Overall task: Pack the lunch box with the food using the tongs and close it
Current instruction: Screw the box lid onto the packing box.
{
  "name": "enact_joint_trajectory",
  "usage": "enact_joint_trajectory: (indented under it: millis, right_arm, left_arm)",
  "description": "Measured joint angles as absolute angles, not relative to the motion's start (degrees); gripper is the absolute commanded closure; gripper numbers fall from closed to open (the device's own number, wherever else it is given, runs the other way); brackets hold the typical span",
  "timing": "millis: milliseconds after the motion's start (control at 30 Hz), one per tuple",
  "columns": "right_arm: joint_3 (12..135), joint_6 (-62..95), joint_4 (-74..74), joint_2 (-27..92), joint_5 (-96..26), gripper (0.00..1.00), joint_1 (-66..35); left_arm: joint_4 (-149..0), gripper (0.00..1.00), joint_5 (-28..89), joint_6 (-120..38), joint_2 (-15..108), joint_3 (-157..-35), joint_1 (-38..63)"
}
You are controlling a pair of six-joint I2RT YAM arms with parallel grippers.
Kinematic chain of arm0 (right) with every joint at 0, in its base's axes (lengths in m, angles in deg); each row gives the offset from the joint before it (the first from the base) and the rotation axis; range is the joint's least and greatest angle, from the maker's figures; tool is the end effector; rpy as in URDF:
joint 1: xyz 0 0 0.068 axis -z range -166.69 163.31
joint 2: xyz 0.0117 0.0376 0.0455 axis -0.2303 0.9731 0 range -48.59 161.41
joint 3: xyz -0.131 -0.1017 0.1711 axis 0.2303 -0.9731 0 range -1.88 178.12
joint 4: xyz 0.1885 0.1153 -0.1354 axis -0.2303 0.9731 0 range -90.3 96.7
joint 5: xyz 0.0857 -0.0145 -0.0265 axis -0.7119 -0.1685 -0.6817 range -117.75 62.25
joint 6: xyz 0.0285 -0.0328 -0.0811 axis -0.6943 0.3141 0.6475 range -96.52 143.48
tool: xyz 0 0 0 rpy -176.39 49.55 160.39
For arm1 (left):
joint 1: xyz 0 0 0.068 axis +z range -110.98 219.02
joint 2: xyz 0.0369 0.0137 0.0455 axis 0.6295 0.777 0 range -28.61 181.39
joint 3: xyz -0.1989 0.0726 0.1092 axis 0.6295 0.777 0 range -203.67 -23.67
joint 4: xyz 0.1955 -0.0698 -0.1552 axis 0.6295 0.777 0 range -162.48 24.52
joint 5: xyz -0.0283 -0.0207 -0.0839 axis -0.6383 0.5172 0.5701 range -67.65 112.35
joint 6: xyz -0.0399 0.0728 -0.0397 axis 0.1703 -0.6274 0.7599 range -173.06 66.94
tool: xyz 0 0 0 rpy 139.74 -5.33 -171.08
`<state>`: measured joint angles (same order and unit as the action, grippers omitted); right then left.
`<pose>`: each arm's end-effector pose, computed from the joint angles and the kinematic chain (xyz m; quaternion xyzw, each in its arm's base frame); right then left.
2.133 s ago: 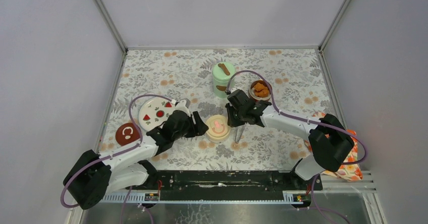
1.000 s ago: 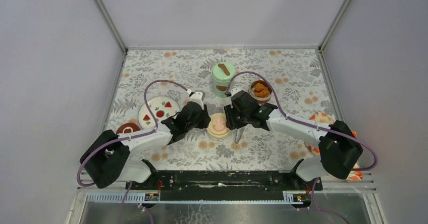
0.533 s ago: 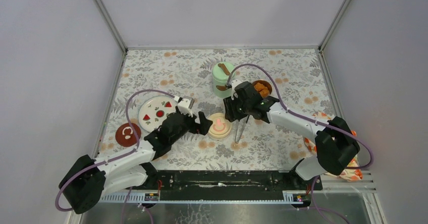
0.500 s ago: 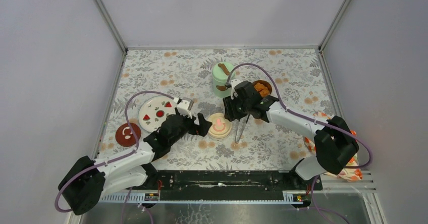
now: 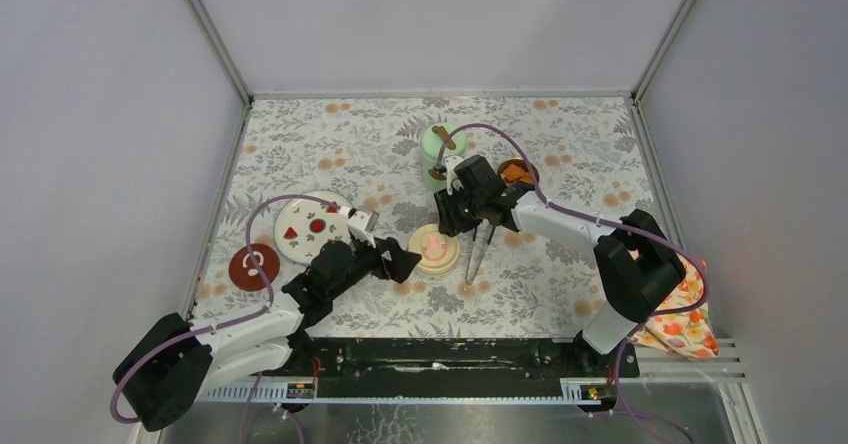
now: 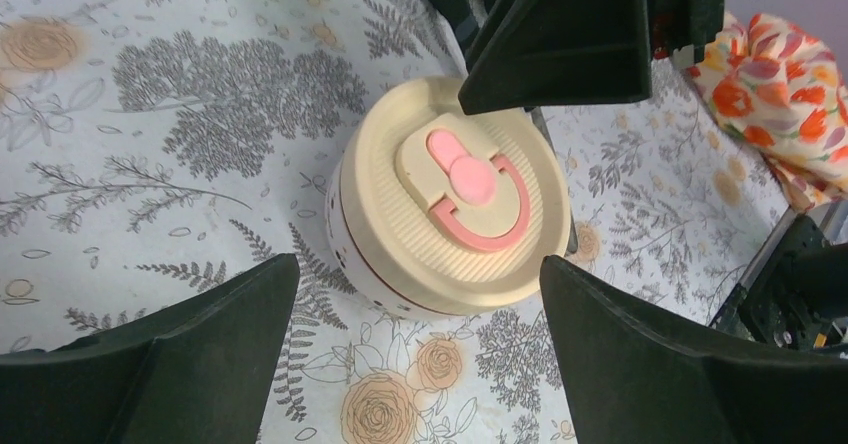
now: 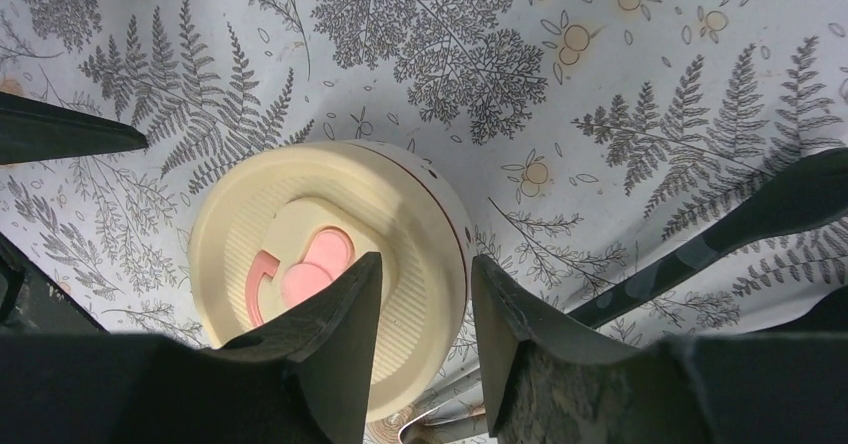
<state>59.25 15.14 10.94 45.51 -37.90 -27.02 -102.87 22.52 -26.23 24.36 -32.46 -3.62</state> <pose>0.2831 0.2595 0.1511 -0.2860 0.8726 0.2339 0.3194 0.1842 -0.1699 0.1322 0.1091 0.7793 -0.3525 0.5065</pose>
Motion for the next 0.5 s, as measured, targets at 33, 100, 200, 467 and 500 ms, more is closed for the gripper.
enact_joint_trajectory:
  millis: [33,100,200,467,500]
  right_arm:
    - [59.3,15.2,10.9,45.9,-38.2,0.58,-27.0]
    - [59.3,15.3,10.9,46.5,-38.7,0.61,-27.0]
    - [59.4,15.4,10.9,46.8,-39.4,0.67,-27.0]
    - [57.4,14.9,10.5,45.3,-39.1,0.82,-27.0]
    - [56.7,14.6,10.6,44.6,-38.7,0.83,-27.1]
  left_arm:
    - [-102.9,0.02,22.9,-26.2,25.2,-32.7,-3.6]
    - [-103.1,0.02,23.9,-26.1,27.3,-33.1,-3.6]
    - [-103.8,0.02,24.9,-25.4,29.5,-33.1,-3.6]
    - [-104.3,0.09,25.8,-23.1,33.9,-34.7,-3.6]
    - [-104.3,0.12,25.7,-22.7,34.3,-35.1,-3.6]
